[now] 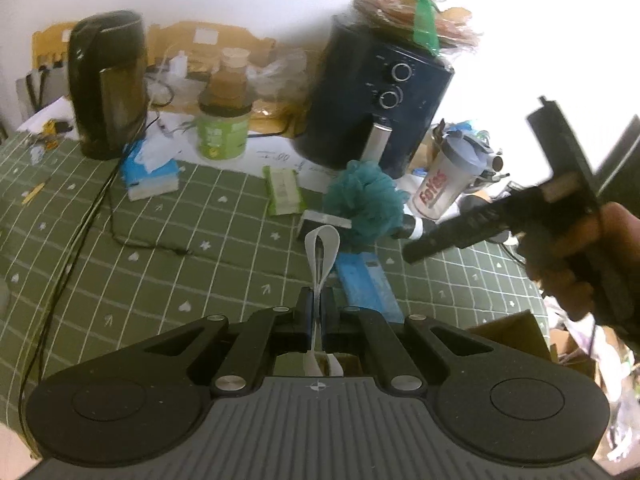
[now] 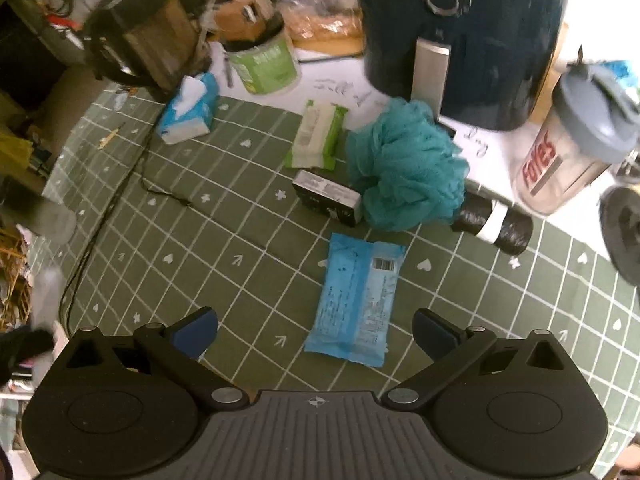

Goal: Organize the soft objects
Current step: 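Grasp the blue wet-wipes pack with the right tool and lift it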

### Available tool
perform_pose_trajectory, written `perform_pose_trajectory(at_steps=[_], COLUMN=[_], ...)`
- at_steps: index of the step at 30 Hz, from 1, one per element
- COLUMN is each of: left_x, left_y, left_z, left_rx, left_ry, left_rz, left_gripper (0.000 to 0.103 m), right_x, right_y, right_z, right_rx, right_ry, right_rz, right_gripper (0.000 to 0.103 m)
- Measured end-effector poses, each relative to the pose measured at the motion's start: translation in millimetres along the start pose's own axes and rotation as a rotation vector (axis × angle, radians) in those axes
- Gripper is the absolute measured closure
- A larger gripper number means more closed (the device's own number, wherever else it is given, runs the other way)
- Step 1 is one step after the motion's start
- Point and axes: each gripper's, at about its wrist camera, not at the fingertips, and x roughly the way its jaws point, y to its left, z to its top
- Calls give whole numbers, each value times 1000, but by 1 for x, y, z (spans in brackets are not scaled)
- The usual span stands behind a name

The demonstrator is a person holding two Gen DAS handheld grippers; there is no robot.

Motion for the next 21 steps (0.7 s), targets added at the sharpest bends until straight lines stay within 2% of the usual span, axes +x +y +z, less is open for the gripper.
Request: perform_pose_trajectory(at_steps=[7,14,18,20,21], left_x=[-13,-23,-29,-31,-32], left_y=[9,17,23,27,28], left_z=[-17,-33,-40,-43,-44], left_rx=[-26,-57,-86,-104,-112], left_ry=[-8,-11,-9,-8,-8], left_rz=[8,12,22,19,18], left_gripper=[98,98,98,98,98], right_x=[56,119,141,149,150], right_y=[-1,-12,-17,-20,-21], right_z=[21,26,25,25,26], right_rx=[50,94,117,140,152], right_ry=[116,226,243,273,260], right_rz=[-75,-157,-185,-176,-164], right_gripper=[0,2,6,10,14])
